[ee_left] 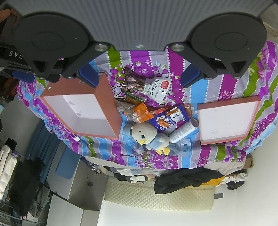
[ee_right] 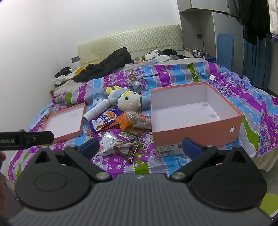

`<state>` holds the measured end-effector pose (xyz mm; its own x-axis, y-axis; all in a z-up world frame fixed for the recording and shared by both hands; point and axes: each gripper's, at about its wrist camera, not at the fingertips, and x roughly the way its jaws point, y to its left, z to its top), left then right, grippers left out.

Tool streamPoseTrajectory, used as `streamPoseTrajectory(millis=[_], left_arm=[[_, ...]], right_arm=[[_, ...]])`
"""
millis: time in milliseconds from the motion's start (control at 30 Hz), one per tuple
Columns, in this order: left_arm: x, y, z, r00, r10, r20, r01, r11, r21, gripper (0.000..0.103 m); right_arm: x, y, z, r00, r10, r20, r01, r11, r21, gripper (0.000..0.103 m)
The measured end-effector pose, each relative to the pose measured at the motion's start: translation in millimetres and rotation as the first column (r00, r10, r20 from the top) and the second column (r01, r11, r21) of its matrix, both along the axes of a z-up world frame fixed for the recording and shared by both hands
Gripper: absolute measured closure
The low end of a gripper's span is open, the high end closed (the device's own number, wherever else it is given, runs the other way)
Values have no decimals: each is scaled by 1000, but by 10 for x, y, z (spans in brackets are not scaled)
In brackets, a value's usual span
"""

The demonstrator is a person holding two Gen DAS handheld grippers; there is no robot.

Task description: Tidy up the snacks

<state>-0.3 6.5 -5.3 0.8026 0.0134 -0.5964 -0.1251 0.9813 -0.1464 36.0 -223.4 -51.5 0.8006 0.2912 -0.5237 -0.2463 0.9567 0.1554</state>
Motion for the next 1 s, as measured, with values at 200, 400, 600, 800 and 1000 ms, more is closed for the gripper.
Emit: streamPoseTrajectory(millis=[200, 400, 600, 800, 1000], left_arm=[[3, 20, 4, 1000, 6, 0, -6, 1000, 2, 1], [13, 34, -18, 1000, -3, -3, 3, 1000, -7, 1], [29, 32, -45, 1000, -12, -4, 12, 1000, -28, 1], [38, 28, -84, 1000, -16, -8, 16, 1000, -12, 1], [45, 26, -100, 1000, -15, -3, 15, 1000, -6, 1]], right_arm=[[1, 13, -14, 1000, 5, -1, -5, 1000, 3, 0], [2, 0, -47, 1000, 1, -11, -1, 1000, 14, 0], [-12, -19, -78, 1000, 1, -13, -1, 1000, 18, 0], [-19, 7, -82, 1000, 8, -16, -8, 1000, 8, 0], [-25, 8, -79, 1000, 11, -14, -11, 1000, 9, 0]])
